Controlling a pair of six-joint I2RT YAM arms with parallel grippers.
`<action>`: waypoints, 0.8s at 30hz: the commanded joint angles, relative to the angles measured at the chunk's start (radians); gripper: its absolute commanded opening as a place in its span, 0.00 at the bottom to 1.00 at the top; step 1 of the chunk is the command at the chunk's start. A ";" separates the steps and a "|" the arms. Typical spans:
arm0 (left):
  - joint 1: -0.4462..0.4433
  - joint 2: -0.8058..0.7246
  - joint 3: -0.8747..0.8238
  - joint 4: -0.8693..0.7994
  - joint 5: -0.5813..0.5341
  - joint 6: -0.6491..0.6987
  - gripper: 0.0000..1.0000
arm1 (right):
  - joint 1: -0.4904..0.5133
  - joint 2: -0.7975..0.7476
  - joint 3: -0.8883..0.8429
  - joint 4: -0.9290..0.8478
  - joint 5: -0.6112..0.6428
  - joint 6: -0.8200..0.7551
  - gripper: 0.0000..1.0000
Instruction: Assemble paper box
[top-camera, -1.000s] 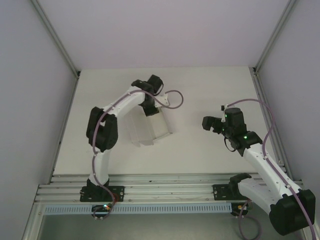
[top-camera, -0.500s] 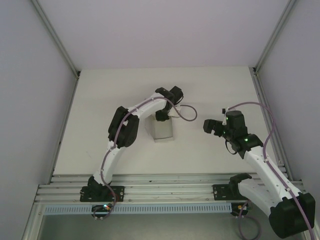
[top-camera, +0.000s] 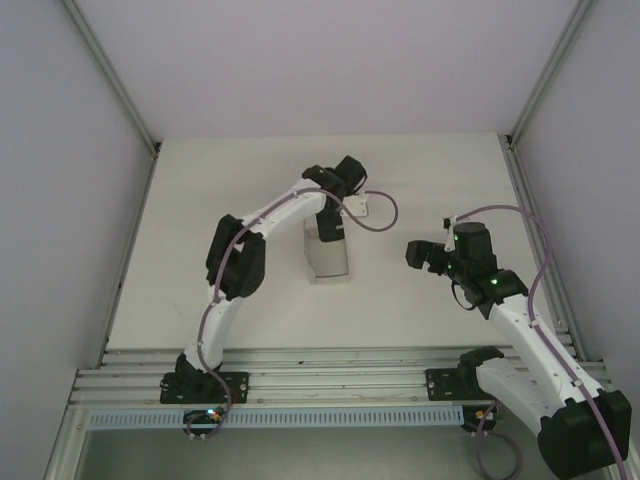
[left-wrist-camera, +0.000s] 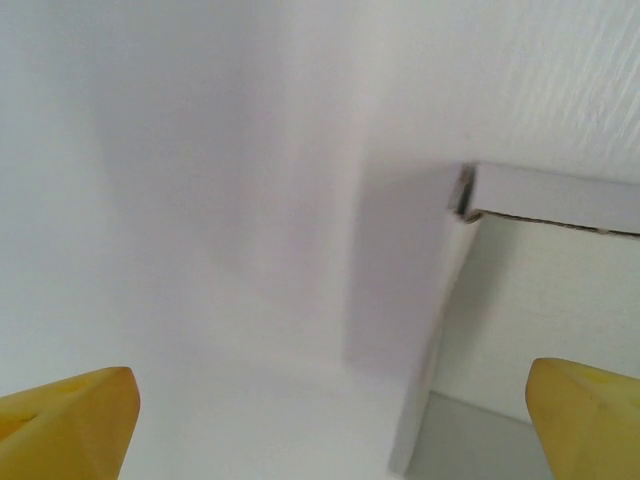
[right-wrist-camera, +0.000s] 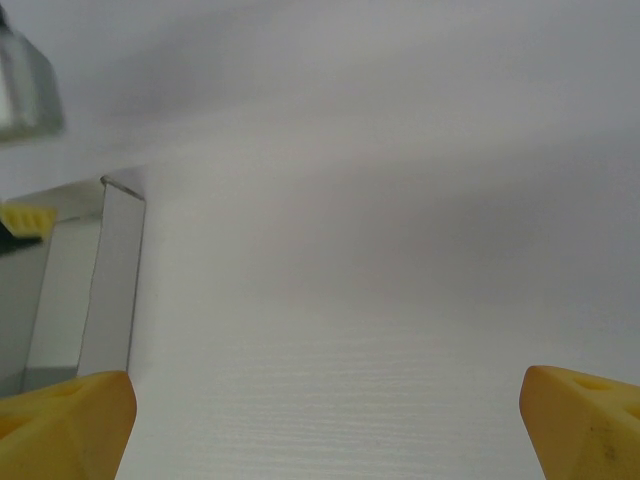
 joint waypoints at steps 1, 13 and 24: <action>0.009 -0.162 -0.020 0.108 0.047 -0.075 1.00 | -0.005 0.042 0.036 0.052 -0.102 -0.091 1.00; 0.308 -0.577 -0.423 0.240 0.083 -0.832 1.00 | 0.199 0.556 0.404 0.032 -0.220 -0.601 1.00; 0.462 -0.905 -0.972 0.391 0.129 -1.060 1.00 | 0.295 1.147 0.986 -0.254 -0.342 -0.970 0.85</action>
